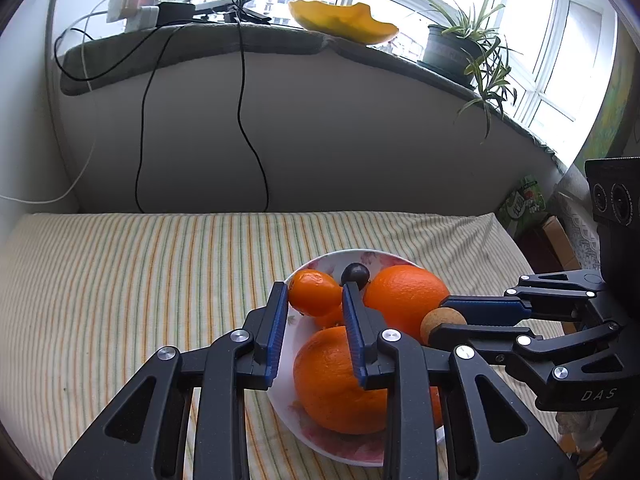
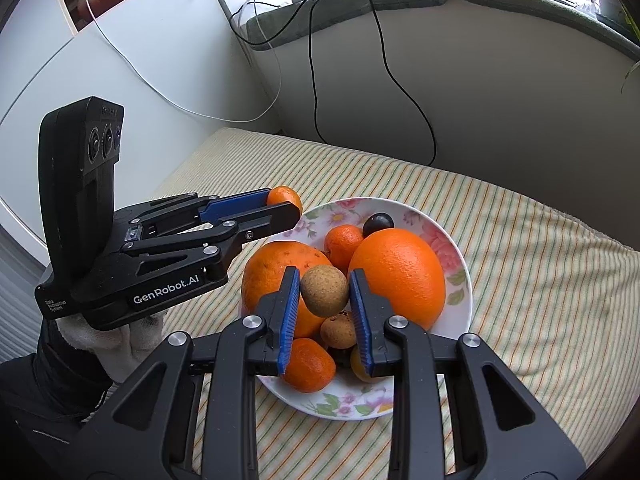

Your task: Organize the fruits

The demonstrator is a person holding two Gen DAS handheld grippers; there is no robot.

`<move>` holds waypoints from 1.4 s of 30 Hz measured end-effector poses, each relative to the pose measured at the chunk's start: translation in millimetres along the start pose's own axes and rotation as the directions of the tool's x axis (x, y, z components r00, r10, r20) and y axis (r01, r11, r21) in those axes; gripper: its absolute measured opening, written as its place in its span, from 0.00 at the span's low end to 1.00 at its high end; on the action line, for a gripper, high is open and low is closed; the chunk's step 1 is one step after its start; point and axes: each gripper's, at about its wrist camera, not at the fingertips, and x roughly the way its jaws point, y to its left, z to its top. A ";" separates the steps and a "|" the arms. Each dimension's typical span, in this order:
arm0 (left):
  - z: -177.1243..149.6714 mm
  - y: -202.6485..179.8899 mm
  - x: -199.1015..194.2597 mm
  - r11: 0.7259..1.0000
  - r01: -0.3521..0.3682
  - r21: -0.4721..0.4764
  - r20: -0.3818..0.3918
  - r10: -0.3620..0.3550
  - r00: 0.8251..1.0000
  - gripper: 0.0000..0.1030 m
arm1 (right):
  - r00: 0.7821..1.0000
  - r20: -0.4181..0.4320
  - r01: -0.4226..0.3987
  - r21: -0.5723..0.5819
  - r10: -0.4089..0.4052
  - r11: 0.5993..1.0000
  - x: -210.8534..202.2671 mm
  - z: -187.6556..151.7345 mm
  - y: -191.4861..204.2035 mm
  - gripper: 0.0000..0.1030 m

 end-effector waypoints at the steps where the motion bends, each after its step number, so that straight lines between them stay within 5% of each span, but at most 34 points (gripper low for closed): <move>1: 0.0 -0.3 0.2 1.000 0.002 0.003 -0.002 -0.002 1.000 0.26 | 1.000 -0.001 0.001 -0.002 -0.001 1.000 0.3 -0.2 0.1 0.26; 5: 0.3 -0.6 -0.2 1.000 0.005 0.005 0.000 -0.005 1.000 0.38 | 1.000 0.002 0.010 -0.003 -0.010 1.000 -0.1 -0.4 -1.1 0.29; 9: 0.4 -0.5 -0.7 1.000 0.003 0.005 0.002 -0.003 1.000 0.45 | 0.999 0.025 0.026 -0.011 -0.026 1.000 -4.7 -0.3 -0.2 0.62; 15: 0.5 0.2 -2.6 1.000 -0.001 0.001 0.006 0.001 1.000 0.61 | 0.999 0.041 0.036 -0.035 -0.035 0.999 -11.6 -2.2 2.5 0.81; 19: 0.5 0.8 -4.8 1.000 -0.015 0.003 0.009 0.015 1.000 0.69 | 0.998 0.045 0.047 -0.041 -0.045 0.998 -14.8 -6.4 2.9 0.82; 42: -15.4 -17.3 -46.8 0.997 -0.066 0.042 0.073 0.063 0.995 0.71 | 0.965 0.189 0.189 -0.030 -0.180 0.982 -57.7 -32.1 21.2 0.91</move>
